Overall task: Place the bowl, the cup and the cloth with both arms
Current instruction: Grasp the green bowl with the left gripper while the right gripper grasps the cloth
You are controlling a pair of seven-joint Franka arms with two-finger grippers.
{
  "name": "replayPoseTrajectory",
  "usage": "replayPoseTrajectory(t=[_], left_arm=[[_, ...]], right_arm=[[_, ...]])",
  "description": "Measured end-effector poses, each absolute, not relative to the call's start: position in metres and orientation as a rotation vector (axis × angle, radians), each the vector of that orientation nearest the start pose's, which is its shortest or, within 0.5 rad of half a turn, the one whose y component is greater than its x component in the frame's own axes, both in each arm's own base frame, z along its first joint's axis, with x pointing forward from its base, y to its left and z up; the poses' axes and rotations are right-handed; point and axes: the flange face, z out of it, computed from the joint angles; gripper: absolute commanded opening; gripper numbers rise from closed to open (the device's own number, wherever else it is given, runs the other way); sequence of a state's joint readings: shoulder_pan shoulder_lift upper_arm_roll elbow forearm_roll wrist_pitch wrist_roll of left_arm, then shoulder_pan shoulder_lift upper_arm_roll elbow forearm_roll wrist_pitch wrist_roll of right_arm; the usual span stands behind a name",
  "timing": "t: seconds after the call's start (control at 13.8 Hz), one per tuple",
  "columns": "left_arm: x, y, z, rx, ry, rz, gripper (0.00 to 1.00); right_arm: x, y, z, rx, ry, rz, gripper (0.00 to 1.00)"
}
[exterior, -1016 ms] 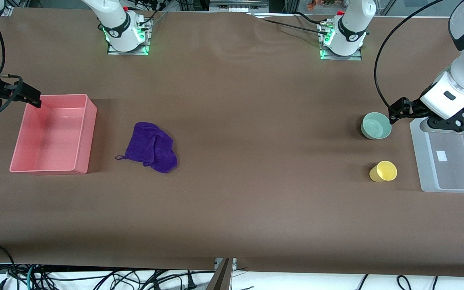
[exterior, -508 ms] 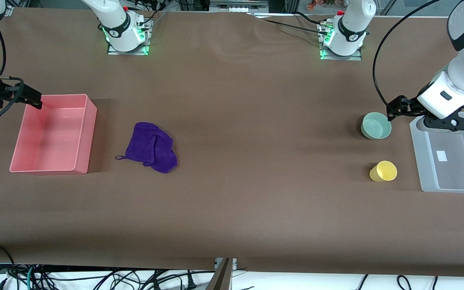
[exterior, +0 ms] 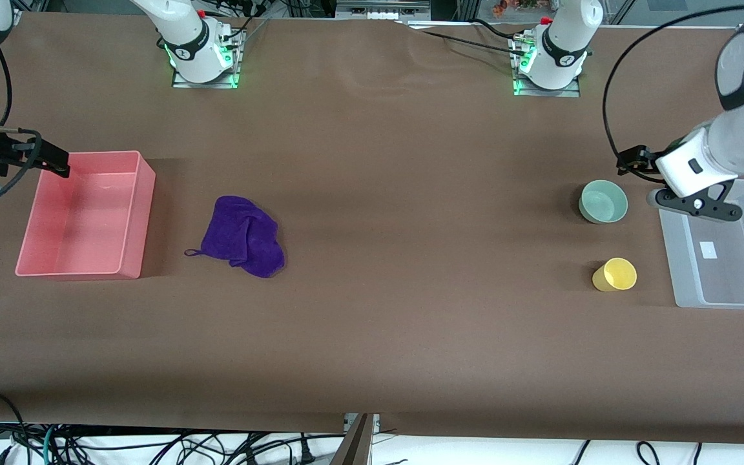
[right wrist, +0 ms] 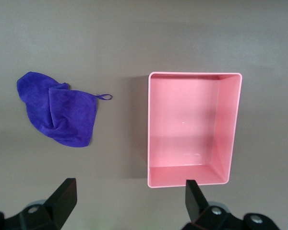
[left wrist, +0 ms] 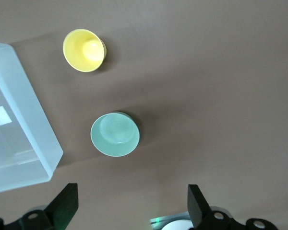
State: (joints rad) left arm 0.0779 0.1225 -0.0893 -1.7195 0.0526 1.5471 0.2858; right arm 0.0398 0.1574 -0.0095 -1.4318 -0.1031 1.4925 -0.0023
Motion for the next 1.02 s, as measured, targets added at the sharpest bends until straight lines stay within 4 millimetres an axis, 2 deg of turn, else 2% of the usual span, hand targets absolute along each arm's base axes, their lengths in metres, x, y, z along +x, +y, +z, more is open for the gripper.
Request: replayPoseTrajectory(t=[0.15,0.22,0.29,0.44,0.65,0.8,0.87,0.94,1.02], left_arm=[[0.565,0.038,0.447,-3.081,0.600,0.530,1.00],[0.563,0.054,0.424,-3.078,0.648,0.522,1.00],[0.560,0.067,0.401,-3.060,0.691,0.495,1.00],[0.553,0.086,0.361,-3.032,0.770,0.400,1.00],[0.532,0.096,0.297,-2.971,0.854,0.206,1.00],[0.511,0.097,0.255,-2.926,0.908,0.141,1.00],[0.504,0.100,0.238,-2.928,0.919,0.133,0.97],[0.501,0.104,0.224,-2.932,0.931,0.124,0.75],[0.499,0.106,0.211,-2.939,0.938,0.130,0.43]], right_arm=[[0.604,0.010,0.573,-3.231,-0.062,0.182,1.00],[0.611,0.014,0.553,-3.222,-0.076,0.223,1.00],[0.620,0.023,0.528,-3.204,-0.098,0.281,1.00],[0.637,0.054,0.472,-3.151,-0.159,0.360,1.00],[0.652,0.105,0.395,-3.125,-0.260,0.366,1.00],[0.651,0.135,0.341,-3.086,-0.293,0.312,1.00],[0.647,0.147,0.313,-3.076,-0.296,0.270,1.00],[0.640,0.157,0.285,-3.071,-0.287,0.232,1.00],[0.631,0.166,0.258,-3.068,-0.281,0.201,1.00]])
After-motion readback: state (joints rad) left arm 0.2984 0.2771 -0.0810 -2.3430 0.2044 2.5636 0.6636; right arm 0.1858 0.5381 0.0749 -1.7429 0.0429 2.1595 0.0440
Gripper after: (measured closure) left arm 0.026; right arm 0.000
